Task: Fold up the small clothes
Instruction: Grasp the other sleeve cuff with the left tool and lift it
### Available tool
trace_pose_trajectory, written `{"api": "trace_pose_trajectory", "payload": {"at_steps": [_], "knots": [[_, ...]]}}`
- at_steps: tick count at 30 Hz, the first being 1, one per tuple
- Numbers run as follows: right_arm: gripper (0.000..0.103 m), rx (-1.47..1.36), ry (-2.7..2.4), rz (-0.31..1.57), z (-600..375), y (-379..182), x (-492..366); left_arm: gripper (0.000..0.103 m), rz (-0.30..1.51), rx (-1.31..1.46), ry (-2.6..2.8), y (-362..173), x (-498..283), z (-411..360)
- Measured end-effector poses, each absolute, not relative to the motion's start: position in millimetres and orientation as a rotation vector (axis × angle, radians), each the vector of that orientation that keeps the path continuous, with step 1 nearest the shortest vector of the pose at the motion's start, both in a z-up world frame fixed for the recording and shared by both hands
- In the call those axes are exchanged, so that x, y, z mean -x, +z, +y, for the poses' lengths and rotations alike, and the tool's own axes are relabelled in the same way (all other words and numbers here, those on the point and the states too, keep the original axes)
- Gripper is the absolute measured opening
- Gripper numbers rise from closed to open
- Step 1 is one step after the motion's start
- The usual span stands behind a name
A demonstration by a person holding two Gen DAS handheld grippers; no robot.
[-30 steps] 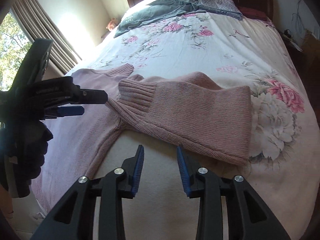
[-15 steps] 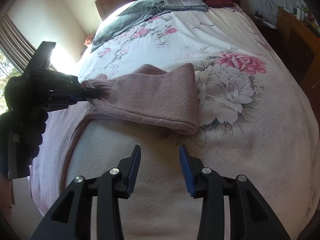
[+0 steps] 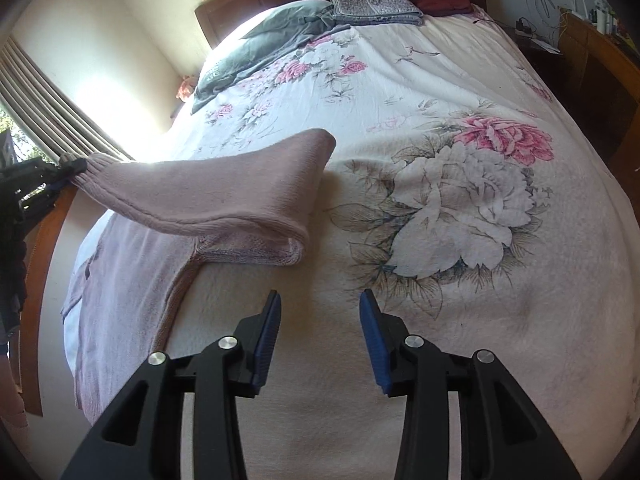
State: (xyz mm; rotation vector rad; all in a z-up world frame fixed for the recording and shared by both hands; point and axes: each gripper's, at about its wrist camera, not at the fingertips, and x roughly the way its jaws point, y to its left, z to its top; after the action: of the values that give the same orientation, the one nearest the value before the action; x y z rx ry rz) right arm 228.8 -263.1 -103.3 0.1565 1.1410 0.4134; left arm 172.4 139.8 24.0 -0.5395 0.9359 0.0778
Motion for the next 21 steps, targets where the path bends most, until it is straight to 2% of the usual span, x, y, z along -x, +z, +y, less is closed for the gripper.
{"api": "trace_pose_trajectory", "payload": {"at_steps": [8,16,21], "knots": [[0.046,-0.171,0.496,1.146,-200.7,-91.3,-250.9,0.006,0.912,0.518,0.295,23.9,-153.7,244.4],[0.046,-0.287,0.527,1.257,-145.4,-115.4,-285.7,0.007,0.963,0.614,0.441,-25.6,-137.3,326.6],[0.044,-0.184,0.433,1.361,-119.7,-151.2,-292.5,0.008,1.034,0.631,0.441,-61.2,-136.4,346.9]]}}
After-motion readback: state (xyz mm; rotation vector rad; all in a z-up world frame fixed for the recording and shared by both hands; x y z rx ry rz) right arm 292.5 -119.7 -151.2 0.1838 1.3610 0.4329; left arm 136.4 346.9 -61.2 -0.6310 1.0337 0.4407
